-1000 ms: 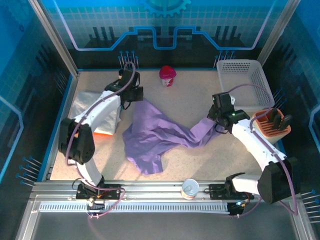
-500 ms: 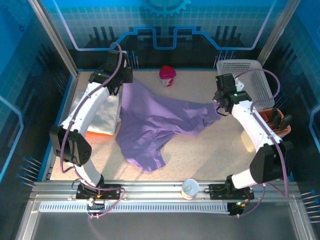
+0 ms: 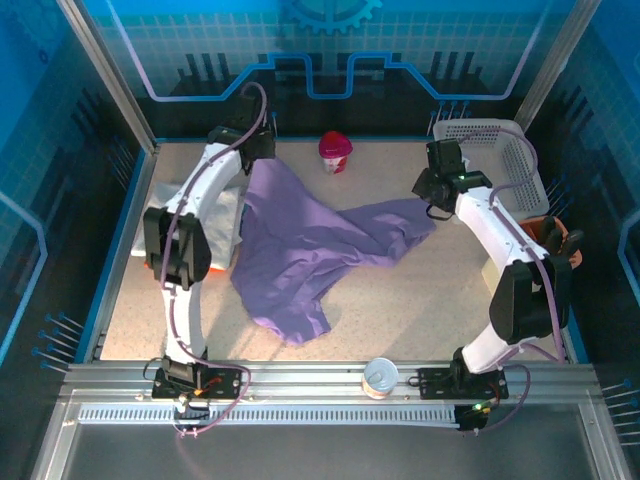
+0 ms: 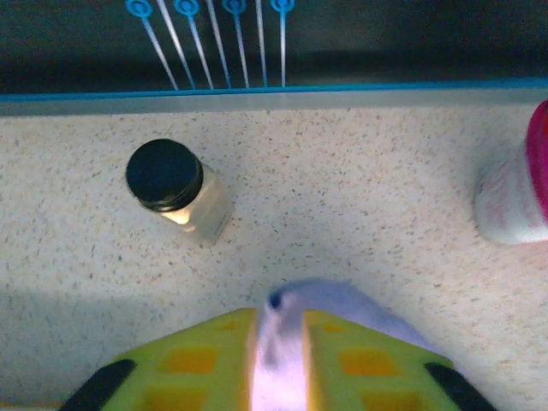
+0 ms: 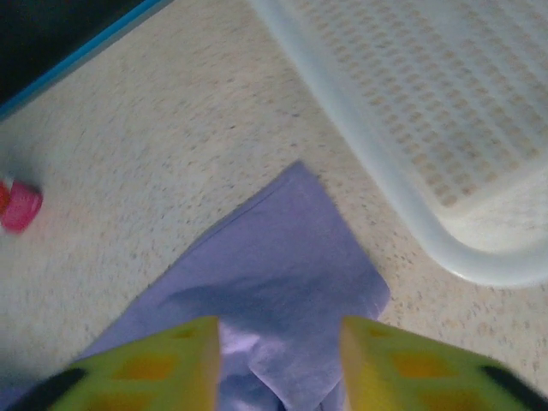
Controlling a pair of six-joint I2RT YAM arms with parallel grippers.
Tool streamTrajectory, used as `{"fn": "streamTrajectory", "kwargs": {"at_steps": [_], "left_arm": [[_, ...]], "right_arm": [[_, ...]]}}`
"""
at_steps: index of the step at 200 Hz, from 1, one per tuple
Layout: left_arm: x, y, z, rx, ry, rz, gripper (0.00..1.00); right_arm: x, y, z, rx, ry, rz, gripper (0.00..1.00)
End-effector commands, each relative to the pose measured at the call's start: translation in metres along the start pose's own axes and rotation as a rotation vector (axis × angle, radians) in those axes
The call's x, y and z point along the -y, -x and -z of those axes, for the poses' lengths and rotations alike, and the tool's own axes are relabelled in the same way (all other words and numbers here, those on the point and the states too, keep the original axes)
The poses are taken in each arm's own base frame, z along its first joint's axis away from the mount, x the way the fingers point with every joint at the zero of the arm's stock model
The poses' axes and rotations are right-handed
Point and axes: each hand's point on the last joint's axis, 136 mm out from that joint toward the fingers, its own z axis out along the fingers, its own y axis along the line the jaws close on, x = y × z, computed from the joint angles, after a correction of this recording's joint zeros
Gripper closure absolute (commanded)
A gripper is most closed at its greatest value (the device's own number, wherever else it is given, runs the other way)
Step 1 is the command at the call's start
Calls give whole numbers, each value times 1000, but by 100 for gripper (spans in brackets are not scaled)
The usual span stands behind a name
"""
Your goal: Fold and stack the t-shirts
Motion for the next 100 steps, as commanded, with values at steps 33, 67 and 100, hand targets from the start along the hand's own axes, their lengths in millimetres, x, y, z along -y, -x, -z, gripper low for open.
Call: {"fn": "streamTrajectory", "kwargs": {"at_steps": [33,67,100], "left_arm": [[-3,-30,31,-115,-42,93,36],[15,-102,69,-207,-104,110,32],[13,-175,104,-336,-140,117,32]], "right_arm": [[-17,0,-23,-79,47,179,16],[-12,-3,-64,-173,-62,224,20],[-5,0,-96,-209,-121,231,24]]}}
